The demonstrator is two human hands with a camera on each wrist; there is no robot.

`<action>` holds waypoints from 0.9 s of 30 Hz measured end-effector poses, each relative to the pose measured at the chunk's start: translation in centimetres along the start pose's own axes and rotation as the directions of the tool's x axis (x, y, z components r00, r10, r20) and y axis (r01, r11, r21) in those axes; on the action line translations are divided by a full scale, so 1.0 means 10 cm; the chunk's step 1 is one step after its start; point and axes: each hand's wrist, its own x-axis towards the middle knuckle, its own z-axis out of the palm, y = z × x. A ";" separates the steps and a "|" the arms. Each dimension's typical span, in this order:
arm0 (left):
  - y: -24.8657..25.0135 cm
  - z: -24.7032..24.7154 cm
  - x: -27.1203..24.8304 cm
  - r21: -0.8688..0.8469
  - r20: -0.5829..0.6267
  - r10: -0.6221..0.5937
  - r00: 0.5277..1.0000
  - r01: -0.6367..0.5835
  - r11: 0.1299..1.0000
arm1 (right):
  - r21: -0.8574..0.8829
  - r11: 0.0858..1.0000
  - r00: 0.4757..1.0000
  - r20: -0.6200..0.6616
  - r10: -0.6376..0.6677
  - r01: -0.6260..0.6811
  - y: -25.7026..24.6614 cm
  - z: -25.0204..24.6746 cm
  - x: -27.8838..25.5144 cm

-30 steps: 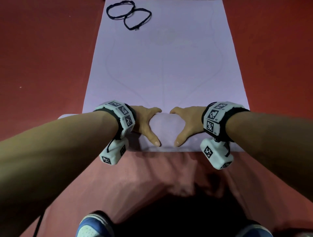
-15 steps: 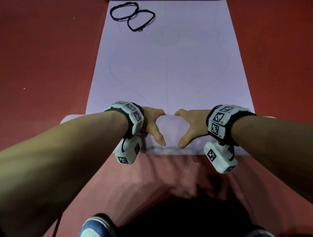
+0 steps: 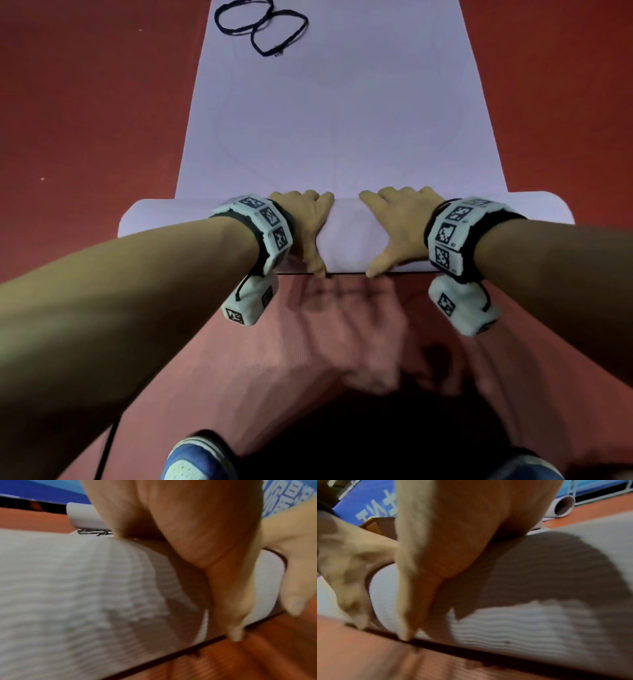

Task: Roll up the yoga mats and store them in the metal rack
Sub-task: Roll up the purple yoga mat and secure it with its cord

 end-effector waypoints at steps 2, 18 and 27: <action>-0.02 -0.11 0.02 -0.078 0.023 -0.015 1.000 0.017 0.997 | 0.118 0.993 1.000 -0.015 0.027 -0.026 0.01 -0.12 -0.01; 0.19 0.28 0.09 -0.440 0.409 0.267 0.873 -0.068 0.895 | 0.334 0.942 0.941 0.321 -0.105 -0.009 -0.07 0.15 -0.17; -0.21 -0.15 0.00 -0.447 0.012 -0.048 0.999 0.048 0.893 | 0.411 0.911 0.999 -0.026 -0.030 0.038 0.13 -0.08 -0.10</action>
